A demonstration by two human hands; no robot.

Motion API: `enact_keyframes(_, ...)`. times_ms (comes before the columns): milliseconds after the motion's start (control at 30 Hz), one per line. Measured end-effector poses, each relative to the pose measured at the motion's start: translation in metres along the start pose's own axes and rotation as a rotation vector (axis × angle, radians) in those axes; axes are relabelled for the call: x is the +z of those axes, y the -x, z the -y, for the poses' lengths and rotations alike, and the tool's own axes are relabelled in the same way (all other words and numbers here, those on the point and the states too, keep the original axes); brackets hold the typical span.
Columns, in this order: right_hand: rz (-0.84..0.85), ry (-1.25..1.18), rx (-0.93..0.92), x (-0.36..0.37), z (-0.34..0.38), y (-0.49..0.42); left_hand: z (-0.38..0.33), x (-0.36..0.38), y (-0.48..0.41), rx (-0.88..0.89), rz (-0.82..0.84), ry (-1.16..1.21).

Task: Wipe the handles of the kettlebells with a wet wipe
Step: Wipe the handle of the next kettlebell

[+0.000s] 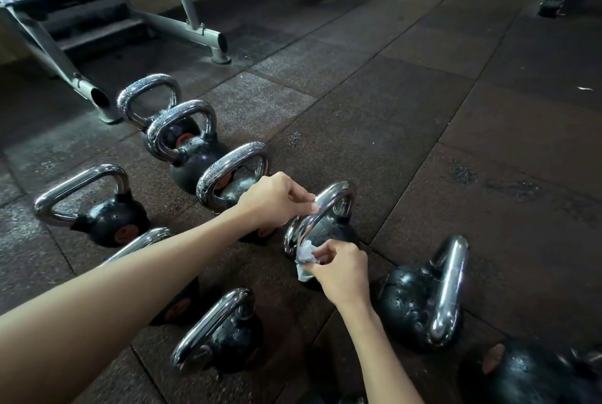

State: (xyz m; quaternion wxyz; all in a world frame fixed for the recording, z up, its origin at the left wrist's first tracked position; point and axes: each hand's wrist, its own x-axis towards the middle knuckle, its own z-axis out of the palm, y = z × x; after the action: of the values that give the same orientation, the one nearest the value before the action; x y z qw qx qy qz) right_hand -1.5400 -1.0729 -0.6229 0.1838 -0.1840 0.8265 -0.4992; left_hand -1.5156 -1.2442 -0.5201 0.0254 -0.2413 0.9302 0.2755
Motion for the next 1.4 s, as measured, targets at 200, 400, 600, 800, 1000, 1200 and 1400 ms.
enact_keyframes(200, -0.047, -0.305, 0.113, -0.039, 0.017, -0.004, -0.006, -0.010, 0.015, 0.115, -0.044, -0.085)
enact_keyframes(400, 0.228, -0.748, 0.183, -0.069, 0.055, -0.006, -0.021, -0.043, 0.050, 0.457, 0.040, -0.060)
enact_keyframes(600, 0.334, -0.726, 0.241, -0.058, 0.080, -0.014, -0.009, -0.047, 0.058, 0.481, -0.111, -0.077)
enact_keyframes(800, 0.430, -0.763, 0.194, -0.057, 0.094, -0.011, -0.006, -0.057, 0.058, 0.467, -0.270, -0.088)
enact_keyframes(1000, -0.264, -0.246, 0.283, -0.051, 0.068, -0.021, 0.001, -0.054, 0.053, 0.322, -0.211, -0.199)
enact_keyframes(1200, -0.155, -0.375, 0.302, -0.021, 0.070, -0.020, 0.009, -0.051, 0.045, 0.318, -0.166, -0.201)
enact_keyframes(1400, -0.062, -0.497, 0.229, -0.004, 0.056, -0.014, 0.012, -0.055, 0.043, 0.321, -0.115, -0.209)
